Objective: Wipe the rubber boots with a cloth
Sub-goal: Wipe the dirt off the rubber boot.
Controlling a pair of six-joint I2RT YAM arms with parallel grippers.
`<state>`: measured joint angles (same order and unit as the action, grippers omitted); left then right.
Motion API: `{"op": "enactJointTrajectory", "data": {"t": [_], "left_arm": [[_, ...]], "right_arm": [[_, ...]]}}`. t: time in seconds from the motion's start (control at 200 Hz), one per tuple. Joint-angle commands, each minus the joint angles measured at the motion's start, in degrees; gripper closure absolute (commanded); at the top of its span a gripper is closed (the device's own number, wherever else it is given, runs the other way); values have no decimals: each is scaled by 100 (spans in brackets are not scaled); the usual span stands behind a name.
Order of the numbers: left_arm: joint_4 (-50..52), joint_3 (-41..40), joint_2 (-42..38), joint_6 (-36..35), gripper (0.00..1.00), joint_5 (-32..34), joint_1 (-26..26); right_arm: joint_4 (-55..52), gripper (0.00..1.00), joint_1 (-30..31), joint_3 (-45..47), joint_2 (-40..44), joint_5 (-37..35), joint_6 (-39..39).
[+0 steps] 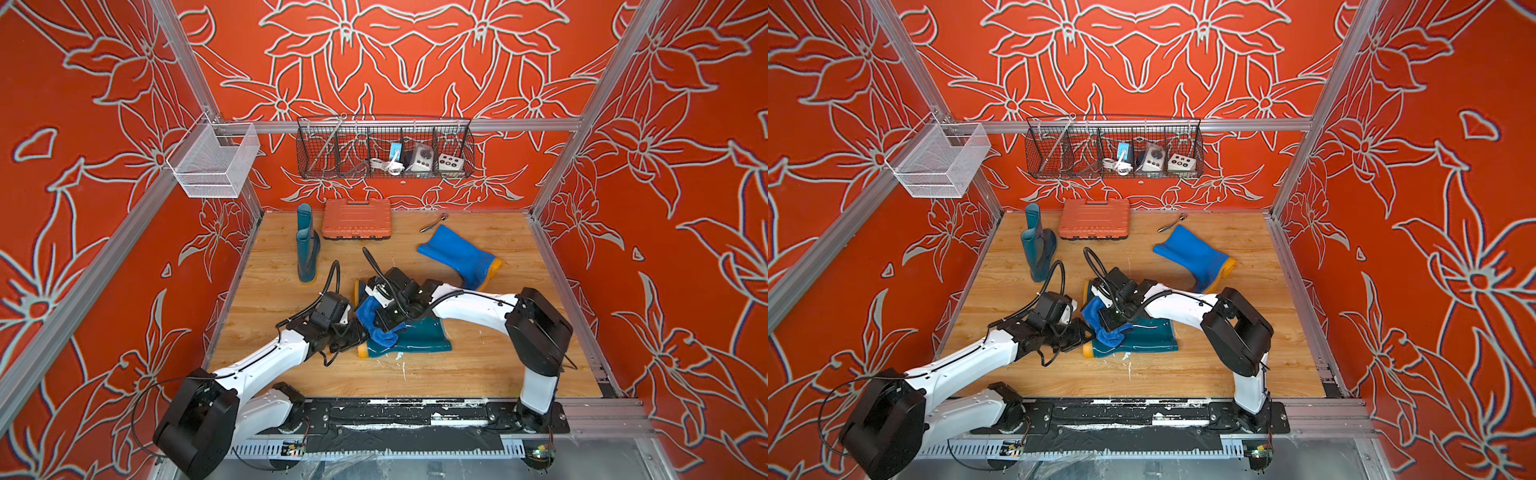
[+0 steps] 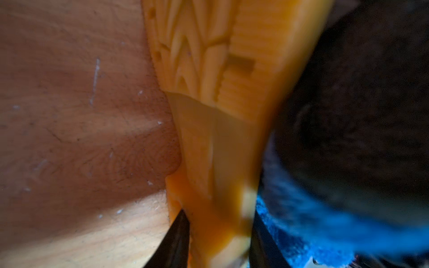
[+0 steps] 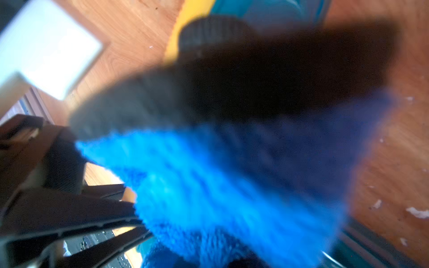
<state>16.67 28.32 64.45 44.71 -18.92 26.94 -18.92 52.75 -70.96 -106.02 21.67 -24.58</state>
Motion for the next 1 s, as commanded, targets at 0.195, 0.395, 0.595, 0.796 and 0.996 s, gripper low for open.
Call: {"op": "enactJointTrajectory", "data": {"t": [0.195, 0.395, 0.595, 0.796, 0.996], "left_arm": [[41, 46, 554, -111, 69, -461, 145], [177, 148, 583, -206, 68, -363, 145], [256, 140, 622, -226, 67, -248, 148], [198, 42, 583, -225, 83, -304, 147], [145, 30, 647, -296, 94, -366, 145]], "right_arm": [[-512, 100, -1649, 1463, 670, 328, 214], [-594, 100, -550, 226, 154, 180, 104], [-883, 100, 165, -956, -622, 239, 180], [-424, 100, -1294, 840, 17, 392, -86], [-755, 100, -1596, 794, 337, 16, 183]]}}
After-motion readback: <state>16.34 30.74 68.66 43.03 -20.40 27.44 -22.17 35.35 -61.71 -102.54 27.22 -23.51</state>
